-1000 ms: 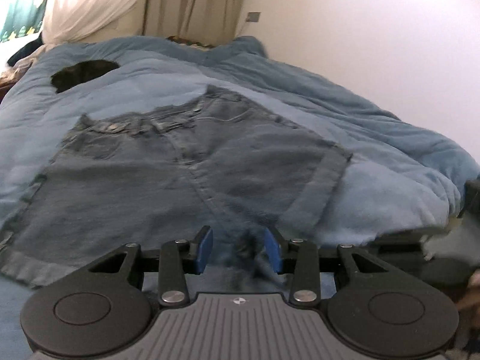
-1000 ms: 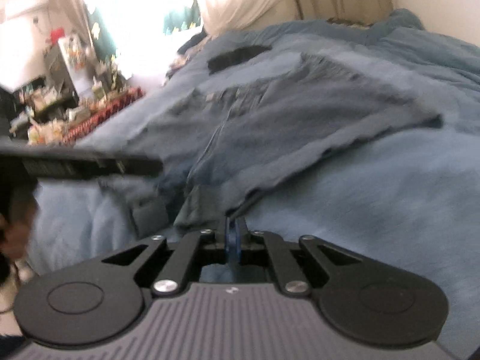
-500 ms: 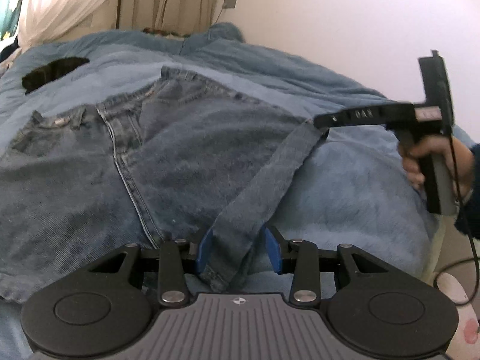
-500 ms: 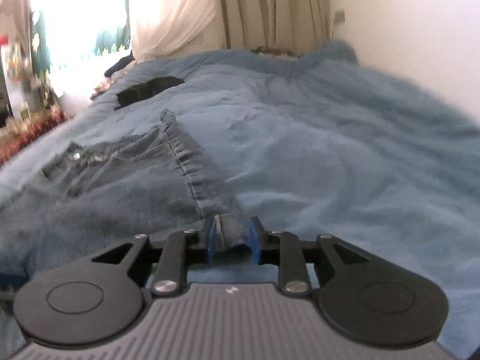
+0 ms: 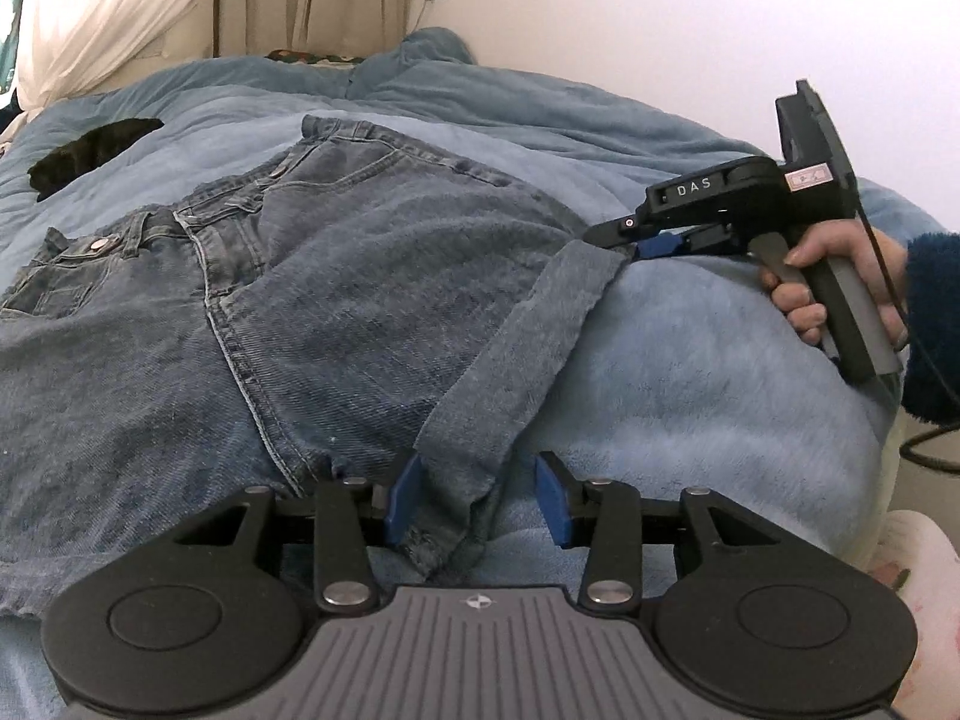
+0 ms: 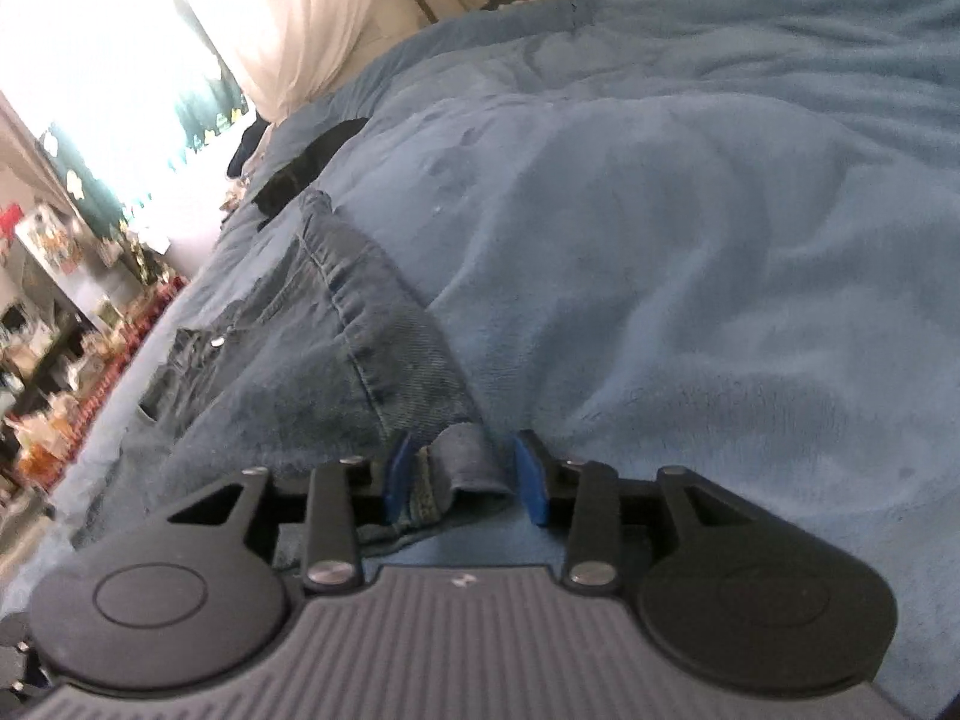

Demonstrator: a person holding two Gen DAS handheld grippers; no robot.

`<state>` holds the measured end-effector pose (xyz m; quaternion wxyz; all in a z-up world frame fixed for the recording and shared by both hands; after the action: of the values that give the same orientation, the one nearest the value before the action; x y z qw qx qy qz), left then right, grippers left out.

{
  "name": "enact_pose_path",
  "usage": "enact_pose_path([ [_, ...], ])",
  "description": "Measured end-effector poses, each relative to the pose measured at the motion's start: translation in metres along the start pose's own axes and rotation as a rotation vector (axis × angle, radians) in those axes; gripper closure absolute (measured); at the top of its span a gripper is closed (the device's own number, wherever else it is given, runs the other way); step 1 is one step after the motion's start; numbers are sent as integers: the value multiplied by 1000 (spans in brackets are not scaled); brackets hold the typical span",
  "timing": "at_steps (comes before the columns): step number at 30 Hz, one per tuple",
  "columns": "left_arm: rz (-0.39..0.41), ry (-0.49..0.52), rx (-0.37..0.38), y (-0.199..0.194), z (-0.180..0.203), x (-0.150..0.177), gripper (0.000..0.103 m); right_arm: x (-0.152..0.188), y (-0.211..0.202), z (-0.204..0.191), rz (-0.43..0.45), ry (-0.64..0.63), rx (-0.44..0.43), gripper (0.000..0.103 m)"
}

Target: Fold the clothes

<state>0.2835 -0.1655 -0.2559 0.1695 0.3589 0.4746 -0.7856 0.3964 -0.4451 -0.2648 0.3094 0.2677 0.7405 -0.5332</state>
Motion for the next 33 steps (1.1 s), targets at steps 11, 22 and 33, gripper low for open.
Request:
enact_pose_path([
  [11, 0, -43, 32, 1, -1, -1, 59, -6, -31, -19, 34, -169, 231, 99],
  [22, -20, -186, 156, -29, -32, -19, 63, -3, -42, -13, -23, -284, 348, 90],
  [33, 78, -228, -23, -9, -164, -141, 67, -127, 64, -127, 47, -396, 111, 88],
])
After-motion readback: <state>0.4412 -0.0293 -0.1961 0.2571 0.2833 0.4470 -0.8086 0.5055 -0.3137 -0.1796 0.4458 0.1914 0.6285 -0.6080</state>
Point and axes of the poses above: each gripper's, at about its wrist camera, not at the fingertips, and y roughly the way its jaws point, z to its right, x to its underside, the point moved 9 cm from there along y, roughly the way its jaws point, and after that the axes turned 13 degrees about -y, right-handed, at the moved point
